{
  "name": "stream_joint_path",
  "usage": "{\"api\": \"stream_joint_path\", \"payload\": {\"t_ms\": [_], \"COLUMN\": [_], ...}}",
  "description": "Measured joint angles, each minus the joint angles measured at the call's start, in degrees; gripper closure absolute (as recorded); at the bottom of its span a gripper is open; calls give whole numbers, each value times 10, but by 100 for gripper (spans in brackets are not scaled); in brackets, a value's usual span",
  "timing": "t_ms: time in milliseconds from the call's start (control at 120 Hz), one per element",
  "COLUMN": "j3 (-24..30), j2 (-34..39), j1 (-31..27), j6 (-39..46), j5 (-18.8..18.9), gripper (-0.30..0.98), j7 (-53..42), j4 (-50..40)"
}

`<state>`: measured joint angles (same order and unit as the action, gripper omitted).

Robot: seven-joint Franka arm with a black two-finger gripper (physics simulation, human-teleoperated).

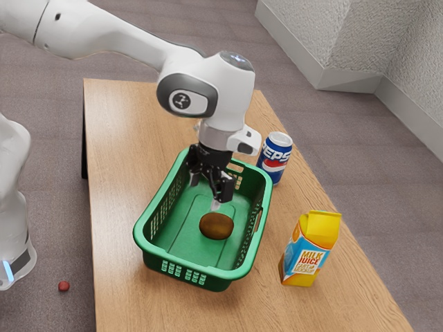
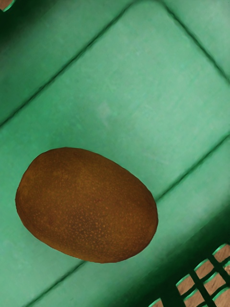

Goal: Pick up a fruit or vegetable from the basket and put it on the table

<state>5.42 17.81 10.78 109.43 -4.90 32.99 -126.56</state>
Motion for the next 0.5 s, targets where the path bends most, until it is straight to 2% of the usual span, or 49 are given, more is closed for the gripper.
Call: {"api": "stream_joint_path", "payload": {"t_ms": [500], "j3": [17], "j2": [-64], "j1": [-16], "j6": [84], "j5": [2], "gripper": [2], "j7": [-75], "j4": [18]}}
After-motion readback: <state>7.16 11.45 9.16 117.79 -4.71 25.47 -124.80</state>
